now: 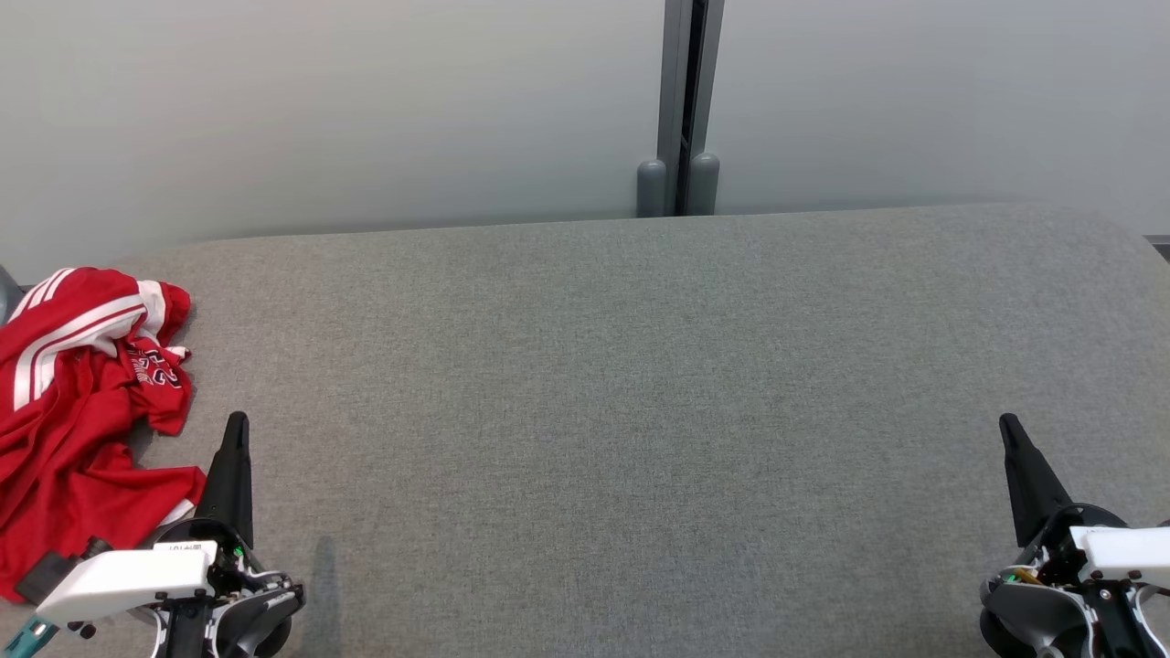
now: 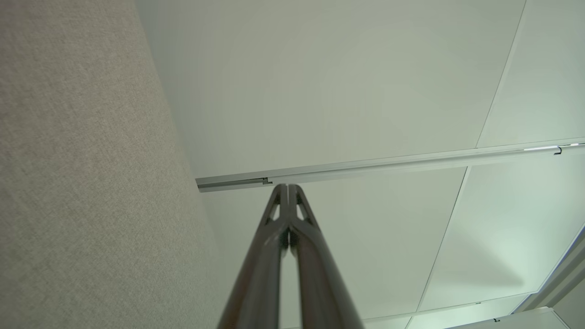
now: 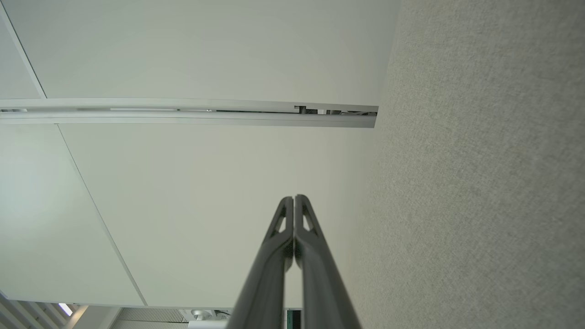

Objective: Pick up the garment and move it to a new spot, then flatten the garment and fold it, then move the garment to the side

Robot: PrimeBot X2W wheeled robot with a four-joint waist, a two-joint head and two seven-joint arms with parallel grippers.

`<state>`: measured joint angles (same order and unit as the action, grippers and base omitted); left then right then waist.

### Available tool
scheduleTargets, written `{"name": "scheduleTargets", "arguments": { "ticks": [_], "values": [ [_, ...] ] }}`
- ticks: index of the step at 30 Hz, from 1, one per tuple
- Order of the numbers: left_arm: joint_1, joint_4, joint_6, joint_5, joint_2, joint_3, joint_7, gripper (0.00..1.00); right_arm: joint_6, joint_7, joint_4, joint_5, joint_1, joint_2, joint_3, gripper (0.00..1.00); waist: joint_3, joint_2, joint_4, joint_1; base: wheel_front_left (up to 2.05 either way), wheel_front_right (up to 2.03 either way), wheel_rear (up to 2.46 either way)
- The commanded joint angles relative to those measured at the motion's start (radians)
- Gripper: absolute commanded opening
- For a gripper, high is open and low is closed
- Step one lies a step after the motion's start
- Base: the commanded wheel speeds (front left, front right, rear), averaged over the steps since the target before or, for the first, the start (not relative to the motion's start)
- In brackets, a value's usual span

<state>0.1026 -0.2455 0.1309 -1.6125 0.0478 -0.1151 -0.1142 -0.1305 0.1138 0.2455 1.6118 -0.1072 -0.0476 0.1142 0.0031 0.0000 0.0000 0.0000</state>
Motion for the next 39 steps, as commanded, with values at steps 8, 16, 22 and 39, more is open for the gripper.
{"name": "scheduleTargets", "arguments": {
  "ticks": [8,16,22,39],
  "values": [
    [0.014,0.0,0.004,0.0,0.002,-0.002,-0.002,0.0,0.0,-0.001,0.002,0.002,-0.005,-0.005,0.0,0.0,0.0,0.0,0.0,0.0,0.0,0.0,0.0],
    [0.014,0.0,0.004,0.0,0.002,-0.002,-0.002,0.0,0.0,-0.001,0.002,0.002,-0.005,-0.005,0.0,0.0,0.0,0.0,0.0,0.0,0.0,0.0,0.0],
    [-0.004,-0.006,0.0,0.0,-0.001,0.001,0.001,1.0,0.0,0.0,0.005,0.0,0.004,0.002,0.0,1.0,0.0,0.0,0.0,0.0,0.0,0.0,0.0],
    [-0.018,0.034,-0.001,0.045,-0.002,0.044,0.076,1.0,0.0,-0.077,-0.074,-0.054,0.022,0.006,-0.071,1.0,0.0,0.0,0.0,0.0,0.0,0.0,0.0]
  ]
}}
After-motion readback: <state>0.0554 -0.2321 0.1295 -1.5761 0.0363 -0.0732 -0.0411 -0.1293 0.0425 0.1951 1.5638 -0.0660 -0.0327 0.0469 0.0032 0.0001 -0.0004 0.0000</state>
